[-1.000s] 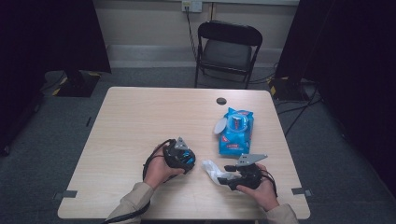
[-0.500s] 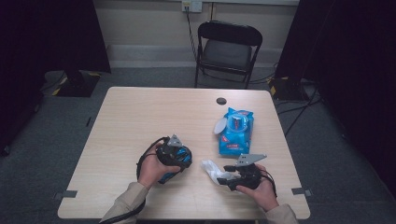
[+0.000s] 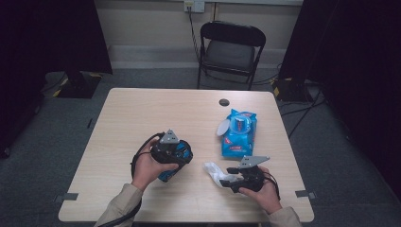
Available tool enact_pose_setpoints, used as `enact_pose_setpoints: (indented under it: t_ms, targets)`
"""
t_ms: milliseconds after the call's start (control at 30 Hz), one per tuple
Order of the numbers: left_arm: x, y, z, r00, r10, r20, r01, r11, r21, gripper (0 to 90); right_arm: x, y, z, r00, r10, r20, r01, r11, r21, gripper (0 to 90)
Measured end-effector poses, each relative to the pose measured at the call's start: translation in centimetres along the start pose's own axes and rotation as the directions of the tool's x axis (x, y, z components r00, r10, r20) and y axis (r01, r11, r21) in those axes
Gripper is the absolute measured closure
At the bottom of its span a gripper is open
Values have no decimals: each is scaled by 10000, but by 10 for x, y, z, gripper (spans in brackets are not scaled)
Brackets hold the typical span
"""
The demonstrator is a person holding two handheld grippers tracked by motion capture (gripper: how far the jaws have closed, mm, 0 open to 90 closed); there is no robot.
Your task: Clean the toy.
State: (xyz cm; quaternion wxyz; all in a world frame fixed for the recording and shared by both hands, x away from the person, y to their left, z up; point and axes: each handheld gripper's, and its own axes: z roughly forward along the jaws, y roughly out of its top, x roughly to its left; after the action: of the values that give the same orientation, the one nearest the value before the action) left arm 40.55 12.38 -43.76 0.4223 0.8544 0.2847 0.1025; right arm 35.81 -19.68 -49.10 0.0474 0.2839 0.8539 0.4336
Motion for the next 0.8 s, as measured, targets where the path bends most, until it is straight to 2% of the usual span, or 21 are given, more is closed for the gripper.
enact_pose_setpoints:
  t_ms: [233, 400, 500, 633, 800]
  targets:
    - [-1, 4, -6, 9998, 27, 177, -21, 9993, -374, 255, 2, 2, 0, 9999, -83, 99, 83, 10000, -1, 430]
    - [-3, 3, -8, 9995, 6, 324, 5, 9994, -344, 255, -1, 5, -6, 9999, 15, 171, -11, 9997, -242, 471]
    - [-3, 3, -9, 9995, 79, 310, -67, 9993, -379, 255, 1, 6, -7, 10000, 9, 45, -8, 9996, -297, 504]
    - [-4, 5, -13, 9994, 89, 337, -71, 9986, -528, 255, 5, 5, -2, 9999, -147, -64, 146, 9999, -62, 517]
    - [-6, 9, -17, 9990, 92, 438, -57, 9968, -798, 255, 6, -1, 8, 9996, -256, 96, 252, 9992, 322, 512]
